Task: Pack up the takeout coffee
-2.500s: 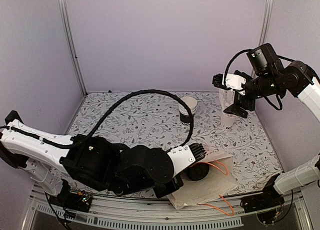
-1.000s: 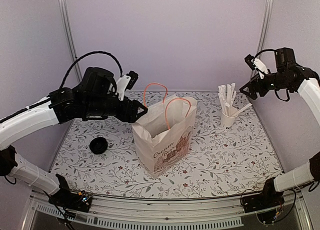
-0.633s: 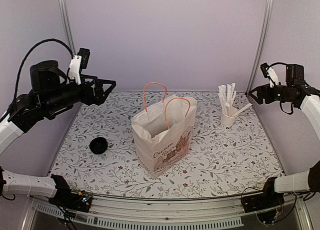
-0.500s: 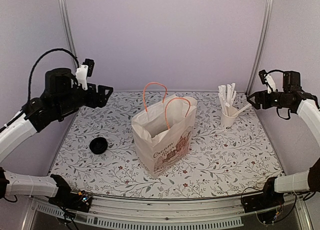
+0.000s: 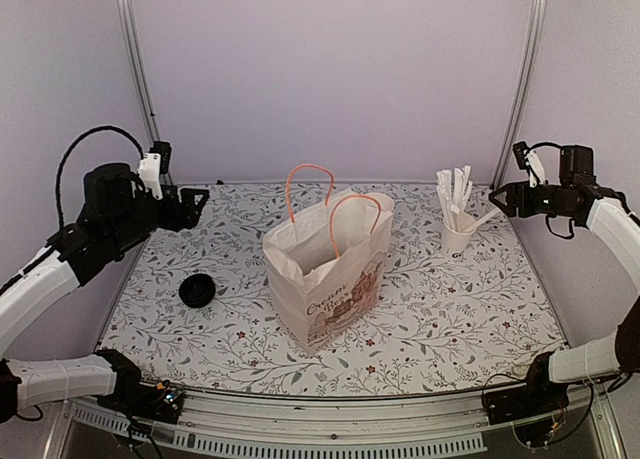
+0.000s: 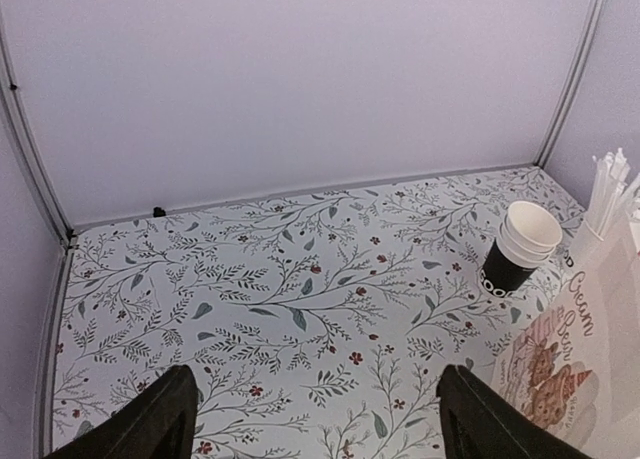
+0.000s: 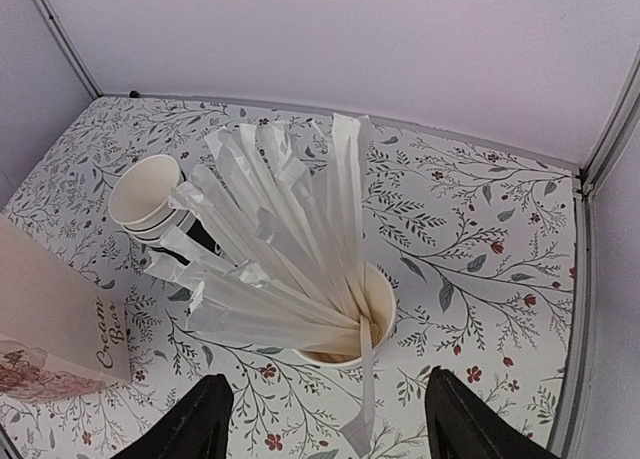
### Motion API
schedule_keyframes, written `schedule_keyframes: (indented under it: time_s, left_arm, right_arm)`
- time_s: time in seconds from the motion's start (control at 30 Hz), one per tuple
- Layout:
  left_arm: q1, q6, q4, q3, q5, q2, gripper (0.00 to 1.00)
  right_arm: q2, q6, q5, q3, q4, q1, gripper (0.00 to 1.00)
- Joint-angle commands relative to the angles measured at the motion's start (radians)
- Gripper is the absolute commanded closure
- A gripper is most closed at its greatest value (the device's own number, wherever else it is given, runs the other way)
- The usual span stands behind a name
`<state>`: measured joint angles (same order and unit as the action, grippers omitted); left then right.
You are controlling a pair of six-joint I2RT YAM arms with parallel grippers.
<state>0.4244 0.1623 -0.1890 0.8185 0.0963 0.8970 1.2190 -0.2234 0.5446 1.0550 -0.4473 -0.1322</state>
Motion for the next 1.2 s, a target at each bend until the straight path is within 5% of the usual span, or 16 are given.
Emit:
schedule_keyframes:
  time_s: [0.0,0.17,0.27,0.73,1.17]
  left_arm:
    - [-0.014,-0.019,0.020,0.012,-0.058,0.037,0.15]
    - [-0.014,-0.019,0.021,0.008,-0.069,0.035,0.16]
    - [-0.014,-0.020,0.023,0.006,-0.071,0.032,0.16]
    - [-0.015,-0.015,0.030,0.005,-0.122,0.045,0.17]
    - [-0.013,-0.017,0.033,0.005,-0.135,0.049,0.19]
  right_arm:
    - [0.008,0.014,-0.024,-0.034,0.037,-0.004,0.33]
    - [0.035,0.007,-0.049,-0.057,0.042,-0.004,0.40]
    - [0.041,0.007,-0.045,-0.059,0.048,-0.004,0.55]
    - [0.031,0.008,-0.052,-0.072,0.053,-0.004,0.72]
    - [0.047,0.009,-0.032,-0.049,0.059,-0.004,1.00]
